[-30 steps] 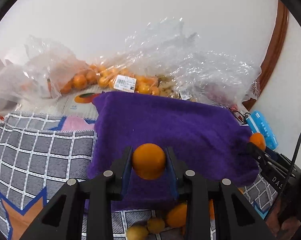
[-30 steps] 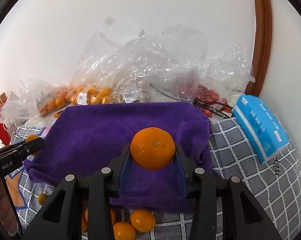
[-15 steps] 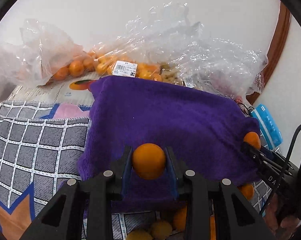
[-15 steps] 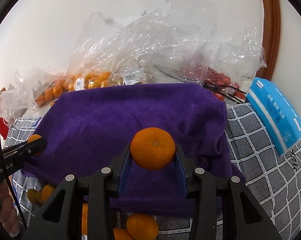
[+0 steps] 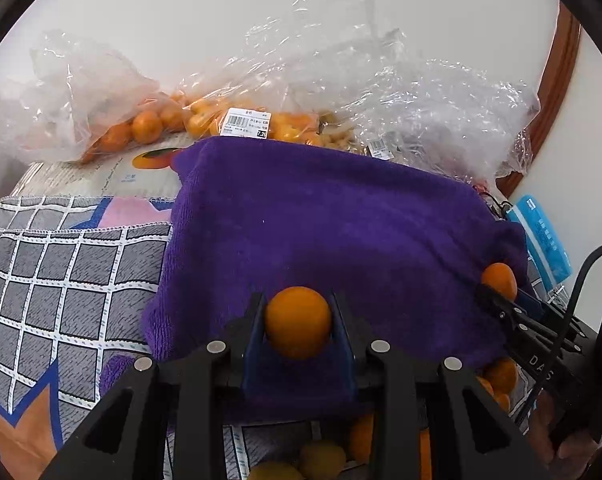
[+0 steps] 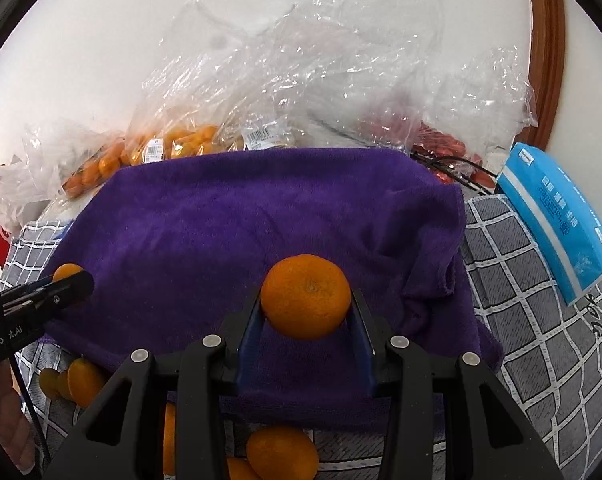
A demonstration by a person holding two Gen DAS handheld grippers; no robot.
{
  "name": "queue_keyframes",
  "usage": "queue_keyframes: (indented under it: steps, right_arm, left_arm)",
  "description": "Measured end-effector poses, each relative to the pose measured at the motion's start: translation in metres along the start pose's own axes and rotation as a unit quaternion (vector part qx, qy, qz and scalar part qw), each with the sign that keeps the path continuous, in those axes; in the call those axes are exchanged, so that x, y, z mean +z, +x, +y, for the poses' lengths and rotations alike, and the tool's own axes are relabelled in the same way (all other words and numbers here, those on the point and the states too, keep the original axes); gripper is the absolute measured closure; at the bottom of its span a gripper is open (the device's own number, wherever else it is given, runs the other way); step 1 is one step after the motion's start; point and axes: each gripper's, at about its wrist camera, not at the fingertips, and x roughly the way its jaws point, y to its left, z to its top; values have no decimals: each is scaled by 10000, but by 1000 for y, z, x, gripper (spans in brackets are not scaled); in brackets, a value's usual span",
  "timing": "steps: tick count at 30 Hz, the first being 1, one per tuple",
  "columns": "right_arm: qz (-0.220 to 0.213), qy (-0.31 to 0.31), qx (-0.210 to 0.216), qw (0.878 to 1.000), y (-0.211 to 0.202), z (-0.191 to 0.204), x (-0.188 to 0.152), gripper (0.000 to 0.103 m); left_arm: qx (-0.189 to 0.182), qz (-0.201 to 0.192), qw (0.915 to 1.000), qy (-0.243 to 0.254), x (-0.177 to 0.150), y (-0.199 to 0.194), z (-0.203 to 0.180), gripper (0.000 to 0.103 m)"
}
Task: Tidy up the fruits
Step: 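Lower both oranges onto the purple towel and open both grippers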
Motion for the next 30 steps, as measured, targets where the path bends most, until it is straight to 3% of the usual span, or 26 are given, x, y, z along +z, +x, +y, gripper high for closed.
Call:
queue_keyframes:
  steps: [17,22,25,27,29,30]
  right_arm:
    - [143,12,-16,9999,5,-3,-4,61]
    - [153,22,26,9999,4,-4,-5,61]
    - [84,79,62,9999,1,-6,-4,52]
    - [-50,108,71,9999,-5,-6,-4,47]
    - [-165,89,37,9998,-10,-5,-3,42]
    - [-216,65,26,9997,-12,-4,-3,40]
  left_arm:
    - [193,6,9996,216,-4,5,-5,72]
    - [103,-8,9998,147,-2,2,-3,72]
    - [38,-70,9999,102,0,-2,-2,71]
    - [6,-141,9999,84,1,-6,-3,66]
    - [12,-242,9997,86,3,-11,-3,52]
    - [22,-343,9994,78,3,-15,-3,51]
